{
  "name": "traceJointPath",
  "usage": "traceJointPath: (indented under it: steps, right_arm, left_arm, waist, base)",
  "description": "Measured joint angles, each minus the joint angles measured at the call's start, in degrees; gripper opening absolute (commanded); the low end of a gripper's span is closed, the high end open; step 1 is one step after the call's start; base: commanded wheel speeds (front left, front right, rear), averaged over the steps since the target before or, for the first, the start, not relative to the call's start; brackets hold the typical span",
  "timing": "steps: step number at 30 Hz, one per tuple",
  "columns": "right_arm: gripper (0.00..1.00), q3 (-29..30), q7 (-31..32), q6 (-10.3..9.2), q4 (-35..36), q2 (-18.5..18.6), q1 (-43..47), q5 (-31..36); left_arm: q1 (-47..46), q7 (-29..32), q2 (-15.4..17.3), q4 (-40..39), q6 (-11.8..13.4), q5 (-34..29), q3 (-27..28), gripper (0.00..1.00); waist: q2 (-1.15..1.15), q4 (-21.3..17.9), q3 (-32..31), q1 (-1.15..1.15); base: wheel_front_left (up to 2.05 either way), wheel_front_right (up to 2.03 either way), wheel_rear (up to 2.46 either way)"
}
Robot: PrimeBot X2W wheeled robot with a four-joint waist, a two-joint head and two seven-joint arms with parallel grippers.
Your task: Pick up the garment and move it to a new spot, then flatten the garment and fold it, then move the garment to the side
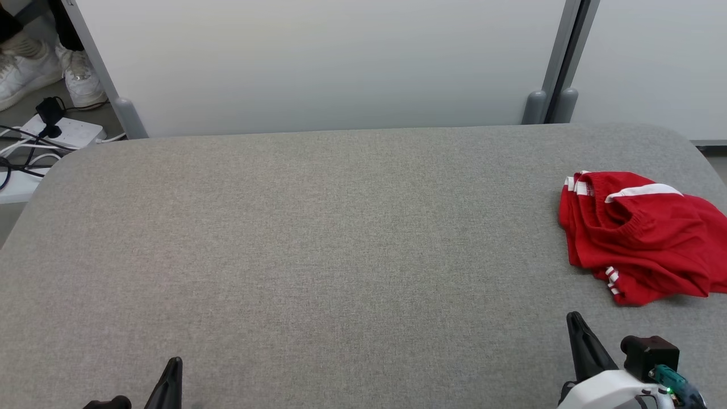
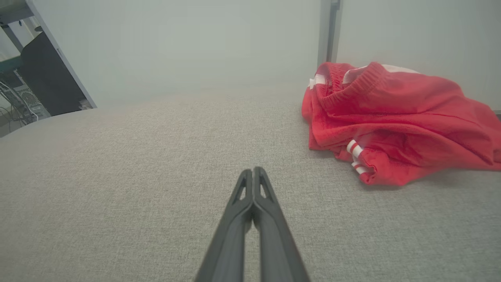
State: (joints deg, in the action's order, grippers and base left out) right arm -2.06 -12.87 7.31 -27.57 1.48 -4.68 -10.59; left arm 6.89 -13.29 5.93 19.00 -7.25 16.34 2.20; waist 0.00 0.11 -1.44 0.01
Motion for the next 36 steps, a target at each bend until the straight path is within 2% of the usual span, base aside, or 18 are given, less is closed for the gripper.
traceJointPath:
  steps: [36]
  right_arm:
    - [0.0,3.11,5.84,0.0,3.34,0.07,0.0,-24.53]
  left_arm:
    - [-1.63,5.75,-1.1,-0.96,0.0,22.82,0.55,0.0]
  waist:
    - [0.0,-0.03,0.53,0.0]
  base:
    - [0.0,0.0,0.0]
